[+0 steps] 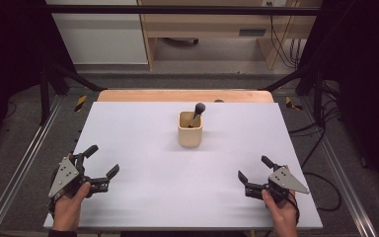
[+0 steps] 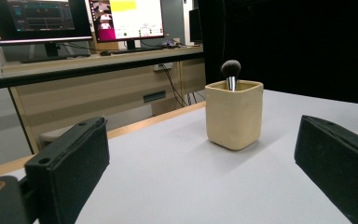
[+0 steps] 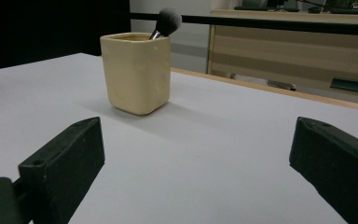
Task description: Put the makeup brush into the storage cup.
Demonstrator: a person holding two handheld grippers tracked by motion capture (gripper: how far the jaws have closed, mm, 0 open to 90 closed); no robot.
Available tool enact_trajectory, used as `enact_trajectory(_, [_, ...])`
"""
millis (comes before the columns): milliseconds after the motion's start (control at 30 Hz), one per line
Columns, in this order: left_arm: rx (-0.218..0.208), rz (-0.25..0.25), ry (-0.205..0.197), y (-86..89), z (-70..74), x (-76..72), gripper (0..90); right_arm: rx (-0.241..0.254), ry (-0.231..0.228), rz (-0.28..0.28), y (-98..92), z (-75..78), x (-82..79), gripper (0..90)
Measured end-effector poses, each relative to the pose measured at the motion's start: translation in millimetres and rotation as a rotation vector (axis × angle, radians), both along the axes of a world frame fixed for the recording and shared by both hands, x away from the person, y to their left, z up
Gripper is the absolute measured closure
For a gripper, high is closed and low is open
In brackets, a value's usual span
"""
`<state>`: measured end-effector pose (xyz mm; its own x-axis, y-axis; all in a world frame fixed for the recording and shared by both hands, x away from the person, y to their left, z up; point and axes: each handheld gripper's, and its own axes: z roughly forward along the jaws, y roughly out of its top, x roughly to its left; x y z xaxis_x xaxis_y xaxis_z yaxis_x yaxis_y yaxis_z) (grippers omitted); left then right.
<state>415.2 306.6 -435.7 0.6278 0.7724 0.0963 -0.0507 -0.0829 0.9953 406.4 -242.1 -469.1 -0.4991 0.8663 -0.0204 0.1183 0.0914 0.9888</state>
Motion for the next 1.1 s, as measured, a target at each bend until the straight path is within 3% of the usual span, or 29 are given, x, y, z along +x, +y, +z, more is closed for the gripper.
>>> enact_trajectory(500, [-0.007, 0.0, 0.005, 2.9, -14.0, -2.8, 2.7, -0.009, -0.016, -0.015, -12.5, 0.7, 0.0, 3.4])
enact_trajectory(767, [0.002, -0.042, 0.015, -7.0, -23.9, -4.7, 2.7, -0.007, -0.021, -0.015, -17.1, -1.3, 0.8, 3.3])
enact_trajectory(1100, [0.048, -0.075, 0.022, -19.4, -29.4, -7.2, 2.3, -0.008, -0.01, -0.012, -17.0, -6.0, 2.8, 3.0])
